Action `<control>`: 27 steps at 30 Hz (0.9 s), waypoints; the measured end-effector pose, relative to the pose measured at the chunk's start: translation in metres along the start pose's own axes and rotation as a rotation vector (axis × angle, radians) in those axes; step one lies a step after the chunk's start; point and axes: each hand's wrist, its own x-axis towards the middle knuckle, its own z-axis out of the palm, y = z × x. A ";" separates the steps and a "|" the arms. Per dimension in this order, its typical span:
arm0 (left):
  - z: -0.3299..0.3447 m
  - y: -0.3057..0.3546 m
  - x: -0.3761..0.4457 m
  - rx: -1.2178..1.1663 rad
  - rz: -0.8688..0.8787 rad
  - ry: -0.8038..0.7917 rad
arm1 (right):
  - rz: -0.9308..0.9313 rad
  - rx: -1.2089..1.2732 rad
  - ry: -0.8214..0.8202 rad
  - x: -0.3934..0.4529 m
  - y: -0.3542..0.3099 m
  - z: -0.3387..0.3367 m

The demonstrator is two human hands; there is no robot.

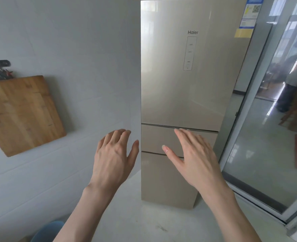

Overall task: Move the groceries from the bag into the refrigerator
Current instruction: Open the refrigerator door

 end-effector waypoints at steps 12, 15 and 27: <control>0.103 -0.064 0.127 -0.030 0.090 -0.003 | 0.059 -0.017 0.023 0.128 0.001 0.094; 0.124 -0.071 0.149 -0.053 0.081 0.014 | 0.068 -0.027 0.032 0.149 0.008 0.109; 0.228 -0.072 0.245 -0.079 0.077 0.039 | 0.096 0.010 0.085 0.250 0.067 0.185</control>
